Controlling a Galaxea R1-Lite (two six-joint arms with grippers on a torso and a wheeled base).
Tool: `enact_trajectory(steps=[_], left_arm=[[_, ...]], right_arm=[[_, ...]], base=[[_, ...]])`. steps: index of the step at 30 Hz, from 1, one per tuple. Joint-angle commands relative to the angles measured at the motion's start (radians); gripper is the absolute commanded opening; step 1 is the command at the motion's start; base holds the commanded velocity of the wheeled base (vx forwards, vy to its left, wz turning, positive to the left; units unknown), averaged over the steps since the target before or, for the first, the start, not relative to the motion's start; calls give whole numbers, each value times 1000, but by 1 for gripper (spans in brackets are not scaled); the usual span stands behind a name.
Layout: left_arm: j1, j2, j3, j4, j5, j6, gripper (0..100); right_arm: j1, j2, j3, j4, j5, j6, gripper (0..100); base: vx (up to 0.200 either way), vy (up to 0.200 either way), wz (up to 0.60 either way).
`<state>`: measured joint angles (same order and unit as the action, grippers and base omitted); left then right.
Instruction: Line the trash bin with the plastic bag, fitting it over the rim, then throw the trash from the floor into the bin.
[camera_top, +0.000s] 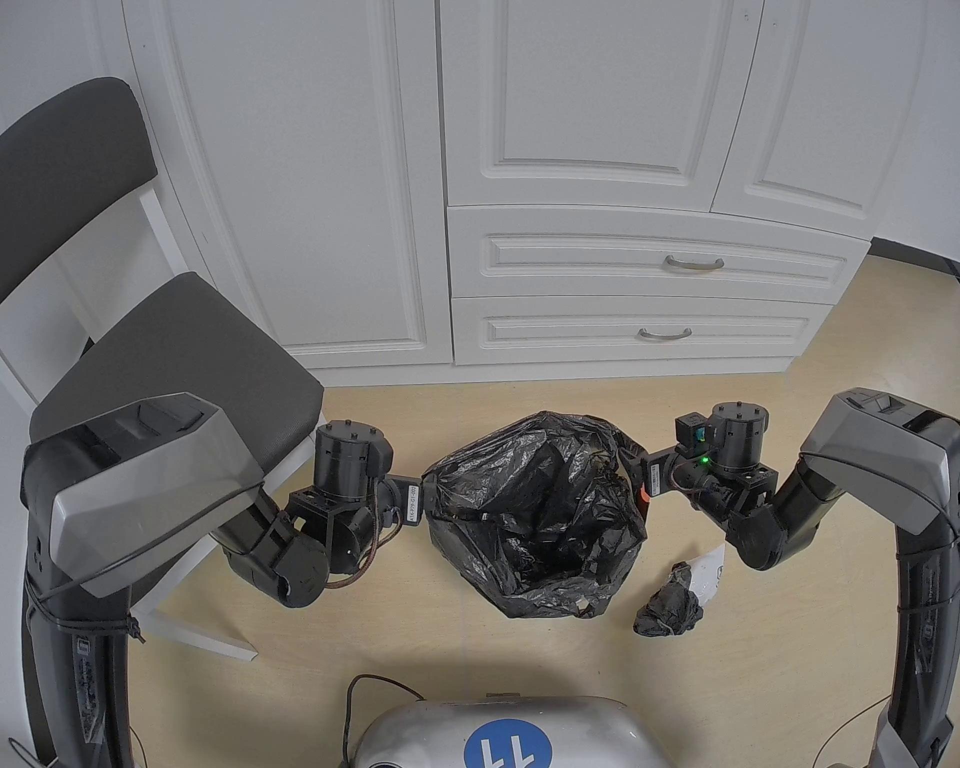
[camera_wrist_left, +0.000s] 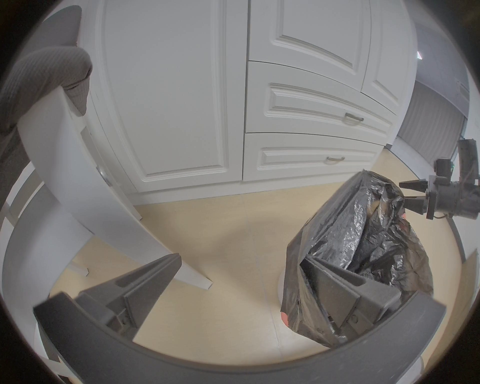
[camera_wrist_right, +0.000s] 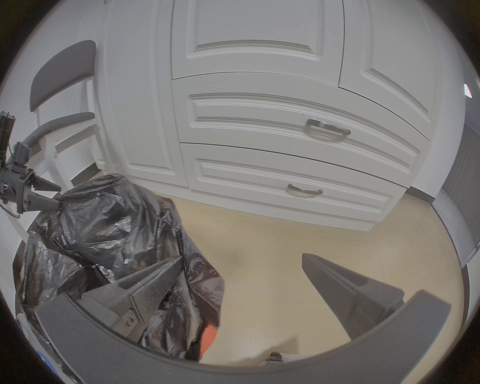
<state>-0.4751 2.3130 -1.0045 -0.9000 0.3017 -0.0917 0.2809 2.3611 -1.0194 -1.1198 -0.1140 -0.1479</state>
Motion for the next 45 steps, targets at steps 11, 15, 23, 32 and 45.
enact_trajectory(steps=[11, 15, 23, 32, 45], left_arm=[[7, 123, -106, -82, 13, -22, 100], [7, 155, -157, -82, 66, -29, 100], [10, 195, -181, -83, 73, -29, 100], [15, 194, -174, -100, 73, -31, 100], [10, 180, -143, -122, 74, -28, 100]], right_arm=[[-2, 165, -262, -11, -95, 133, 100], [-11, 199, -294, -5, -95, 142, 100], [-31, 106, -249, -9, -93, 143, 100], [-8, -135, -10, 60, -12, 143, 100], [-23, -3, -79, 287, 47, 175, 100]], base=[[0, 0, 0], [0, 0, 0], [0, 0, 0], [0, 0, 0], [0, 0, 0]])
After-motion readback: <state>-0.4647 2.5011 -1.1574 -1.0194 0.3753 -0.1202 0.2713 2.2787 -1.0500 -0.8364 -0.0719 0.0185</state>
